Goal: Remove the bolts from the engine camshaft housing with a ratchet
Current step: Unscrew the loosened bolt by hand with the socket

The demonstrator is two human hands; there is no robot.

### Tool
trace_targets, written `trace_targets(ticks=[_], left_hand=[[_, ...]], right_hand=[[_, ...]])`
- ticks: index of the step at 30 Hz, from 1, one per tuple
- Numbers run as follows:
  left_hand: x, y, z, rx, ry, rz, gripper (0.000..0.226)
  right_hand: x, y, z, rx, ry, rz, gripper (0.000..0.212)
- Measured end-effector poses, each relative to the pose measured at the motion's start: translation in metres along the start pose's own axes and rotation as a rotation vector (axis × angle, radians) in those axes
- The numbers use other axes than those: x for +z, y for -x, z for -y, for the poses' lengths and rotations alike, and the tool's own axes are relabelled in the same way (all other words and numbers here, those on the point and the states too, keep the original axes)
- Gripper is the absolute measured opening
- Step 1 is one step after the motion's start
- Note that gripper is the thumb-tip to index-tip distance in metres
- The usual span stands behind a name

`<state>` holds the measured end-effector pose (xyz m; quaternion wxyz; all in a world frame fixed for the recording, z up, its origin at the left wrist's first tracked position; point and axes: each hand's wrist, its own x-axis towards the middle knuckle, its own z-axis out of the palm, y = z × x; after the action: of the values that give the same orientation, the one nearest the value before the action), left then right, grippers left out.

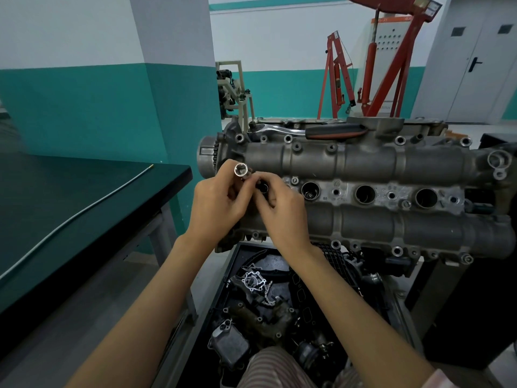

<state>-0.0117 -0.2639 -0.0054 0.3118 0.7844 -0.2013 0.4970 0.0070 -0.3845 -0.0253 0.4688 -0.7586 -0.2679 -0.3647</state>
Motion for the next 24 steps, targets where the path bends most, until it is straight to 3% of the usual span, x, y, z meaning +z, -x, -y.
trace_targets(ticks=[2,7,11,19,24], left_hand=[[0.0016,-0.0004,0.0002,-0.001,0.001,-0.03,0.027],[-0.0002,-0.0008,0.0002,-0.013,0.028,-0.01,0.031],[-0.0027,0.0003,-0.0026,0.012,0.062,0.026,0.018],[0.0015,-0.0007,-0.0006,0.009,0.036,-0.044,0.031],[0.0007,0.0001,-0.001,-0.002,0.052,-0.017,0.027]], right_hand=[[0.0003,-0.0004,0.0005,0.027,0.01,0.012,0.028],[0.0012,0.0001,-0.0024,0.051,-0.018,-0.01,0.006],[-0.0003,0.0003,-0.0002,0.006,-0.048,0.016,0.02],[0.0006,0.0002,0.0004,0.04,0.023,0.024,0.033],[0.0,-0.0007,-0.0014,0.03,-0.005,0.006,0.007]])
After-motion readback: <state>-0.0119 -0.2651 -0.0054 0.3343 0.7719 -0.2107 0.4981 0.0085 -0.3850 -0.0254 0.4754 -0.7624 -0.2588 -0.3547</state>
